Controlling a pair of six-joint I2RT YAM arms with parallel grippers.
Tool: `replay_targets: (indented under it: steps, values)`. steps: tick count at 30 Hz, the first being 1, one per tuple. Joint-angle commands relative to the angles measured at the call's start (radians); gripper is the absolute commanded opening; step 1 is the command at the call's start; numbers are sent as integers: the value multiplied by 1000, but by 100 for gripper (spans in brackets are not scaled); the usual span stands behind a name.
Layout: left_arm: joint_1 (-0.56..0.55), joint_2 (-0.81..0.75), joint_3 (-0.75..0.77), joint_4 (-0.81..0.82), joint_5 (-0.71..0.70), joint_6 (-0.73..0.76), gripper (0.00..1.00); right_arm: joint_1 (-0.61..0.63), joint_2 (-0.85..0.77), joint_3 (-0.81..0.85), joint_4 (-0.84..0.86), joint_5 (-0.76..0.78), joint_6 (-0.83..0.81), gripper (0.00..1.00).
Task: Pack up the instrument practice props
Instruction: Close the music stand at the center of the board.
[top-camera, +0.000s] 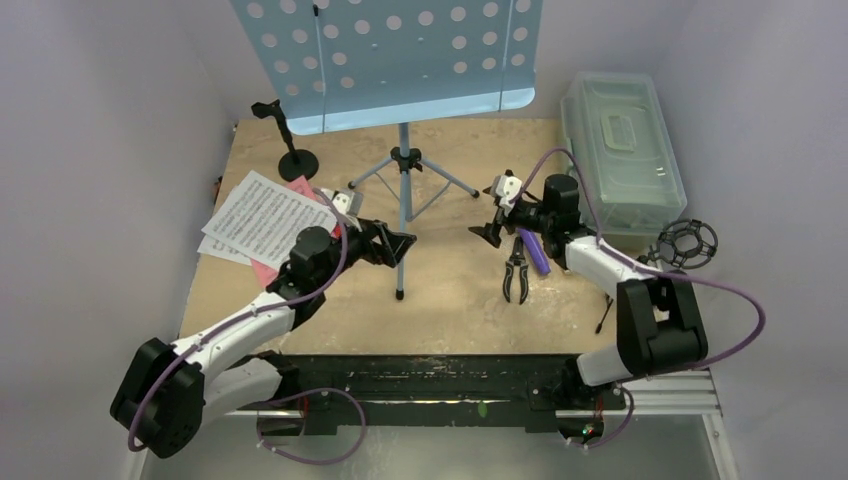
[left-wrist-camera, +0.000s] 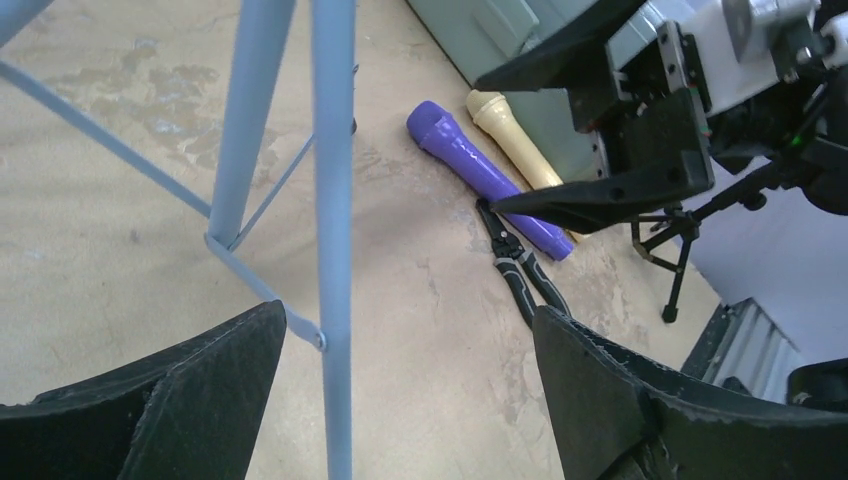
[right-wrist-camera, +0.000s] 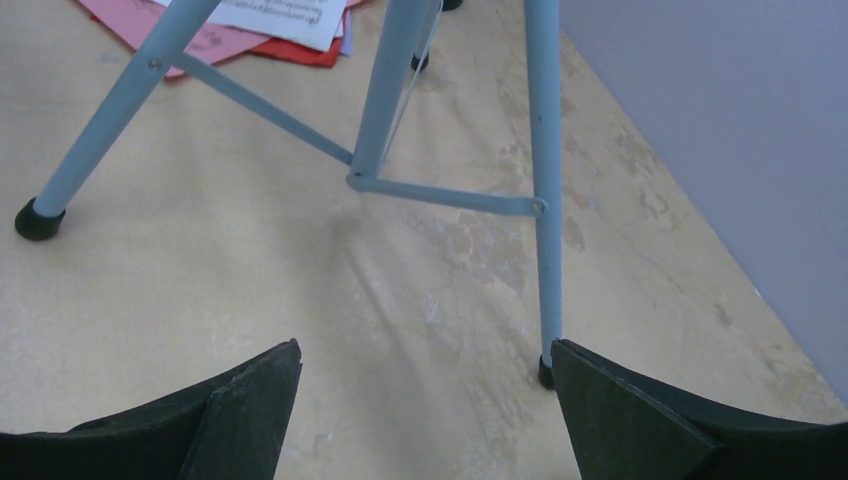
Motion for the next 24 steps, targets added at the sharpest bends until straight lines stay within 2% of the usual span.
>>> replay_targets:
  steps: [1,4,7,16,21,23,24]
  values:
    - [-86,21,44,33,-197,176,93,6,107,69,424,-127,229,98]
    - [-102,60,50,63,-294,198,90,22,218,124,567,-123,343,97]
    - [-105,113,78,76,-333,205,84,48,302,176,678,-135,408,96]
    - [-108,250,181,49,-354,176,66,99,426,373,489,-73,288,88]
    - [-110,303,211,52,-339,161,57,124,463,456,320,-61,155,70]
    - [-110,314,227,46,-335,163,52,138,472,490,248,-67,112,55]
    - [-110,316,238,39,-335,166,47,141,476,505,227,-70,100,47]
